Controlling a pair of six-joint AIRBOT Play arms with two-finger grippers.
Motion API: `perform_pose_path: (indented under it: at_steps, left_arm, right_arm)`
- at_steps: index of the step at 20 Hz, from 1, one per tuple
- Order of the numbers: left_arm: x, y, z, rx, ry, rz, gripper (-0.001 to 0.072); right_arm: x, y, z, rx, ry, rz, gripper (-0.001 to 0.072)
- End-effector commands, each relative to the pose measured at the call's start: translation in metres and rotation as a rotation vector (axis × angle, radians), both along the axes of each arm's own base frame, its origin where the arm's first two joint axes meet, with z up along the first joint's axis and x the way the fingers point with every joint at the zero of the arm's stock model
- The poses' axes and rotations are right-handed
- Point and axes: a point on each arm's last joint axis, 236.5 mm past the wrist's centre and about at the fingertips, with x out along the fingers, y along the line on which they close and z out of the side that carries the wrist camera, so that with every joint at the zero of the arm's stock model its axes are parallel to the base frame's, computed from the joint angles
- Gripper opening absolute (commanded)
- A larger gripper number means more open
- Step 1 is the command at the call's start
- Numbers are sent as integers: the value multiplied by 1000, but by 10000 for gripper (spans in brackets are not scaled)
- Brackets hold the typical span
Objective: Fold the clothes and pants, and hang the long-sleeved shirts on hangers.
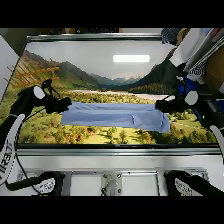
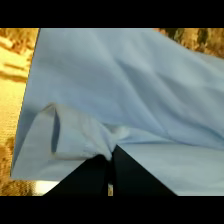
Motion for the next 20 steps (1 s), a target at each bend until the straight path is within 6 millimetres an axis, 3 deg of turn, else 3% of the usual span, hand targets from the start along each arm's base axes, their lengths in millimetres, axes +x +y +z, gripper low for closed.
perform_pose_path:
  at_steps: [1,6,9,10,11,12,13,14,17,20]
  left_arm:
    - [26,-4,-20,-2,35,-11,7]
    - [44,-7,-34,-11,55,-12,8]
    - [47,-6,-35,-10,50,-12,8]
    - [47,-6,-35,-10,50,-12,63]
    - [47,-6,-34,-10,49,-12,337]
    - [48,-7,-34,-12,48,-11,578]
    - [48,-7,-32,-12,47,-13,586]
    - [51,-7,-26,-12,43,-17,586]
    - [68,-8,15,-7,-25,-60,586]
    - [66,-14,63,3,-97,-124,585]
  right_arm:
    - [32,-2,-15,-3,-62,-23,18]
    - [39,-3,-36,-6,-42,-30,19]
    - [42,-2,-37,-2,-50,-34,27]
    - [44,-2,-36,0,-59,-36,31]
    - [46,0,-35,13,-68,-43,34]
    - [48,3,-33,30,-76,-51,128]
    - [51,7,-31,56,-84,-64,404]
    - [53,11,-28,80,-89,-73,614]
    - [52,5,-4,80,-59,-42,628]
    - [31,-27,12,69,20,65,655]
